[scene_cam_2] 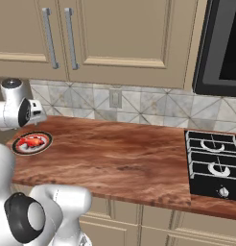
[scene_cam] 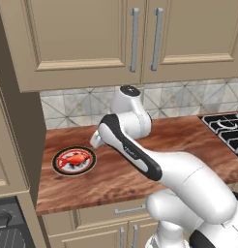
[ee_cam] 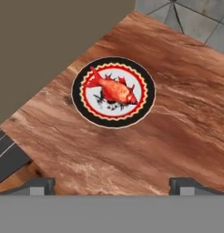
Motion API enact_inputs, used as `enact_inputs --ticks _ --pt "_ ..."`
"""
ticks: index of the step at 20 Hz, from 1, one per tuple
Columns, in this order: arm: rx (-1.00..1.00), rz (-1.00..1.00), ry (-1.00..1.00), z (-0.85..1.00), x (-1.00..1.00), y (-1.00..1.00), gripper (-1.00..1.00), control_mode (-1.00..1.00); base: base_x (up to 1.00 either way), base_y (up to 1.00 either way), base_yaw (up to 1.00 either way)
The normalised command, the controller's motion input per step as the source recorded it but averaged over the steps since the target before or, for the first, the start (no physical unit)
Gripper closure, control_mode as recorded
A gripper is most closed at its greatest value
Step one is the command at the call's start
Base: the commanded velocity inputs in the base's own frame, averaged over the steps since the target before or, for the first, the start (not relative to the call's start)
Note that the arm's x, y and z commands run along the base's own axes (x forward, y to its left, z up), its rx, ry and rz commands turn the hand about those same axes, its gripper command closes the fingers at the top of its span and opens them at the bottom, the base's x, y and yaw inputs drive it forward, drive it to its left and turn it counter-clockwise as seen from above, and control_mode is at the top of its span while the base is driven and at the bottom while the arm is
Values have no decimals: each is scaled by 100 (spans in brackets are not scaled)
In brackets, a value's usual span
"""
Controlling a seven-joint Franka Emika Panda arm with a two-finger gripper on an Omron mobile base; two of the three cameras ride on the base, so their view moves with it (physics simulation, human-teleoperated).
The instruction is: Place the fish on the rack of the oven, and slide the rack back inside. Close the oven door.
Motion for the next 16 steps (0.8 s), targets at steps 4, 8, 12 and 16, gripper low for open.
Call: enact_inputs --ticks 4,8,12,16 --pt "0 19 0 -32 15 0 -100 -100 0 0 0" --pt "0 24 0 -21 30 13 -100 -100 0 0 0" --pt "0 22 0 -21 31 31 -100 -100 0 0 0" --pt "-6 20 0 -33 24 44 -100 -100 0 0 0"
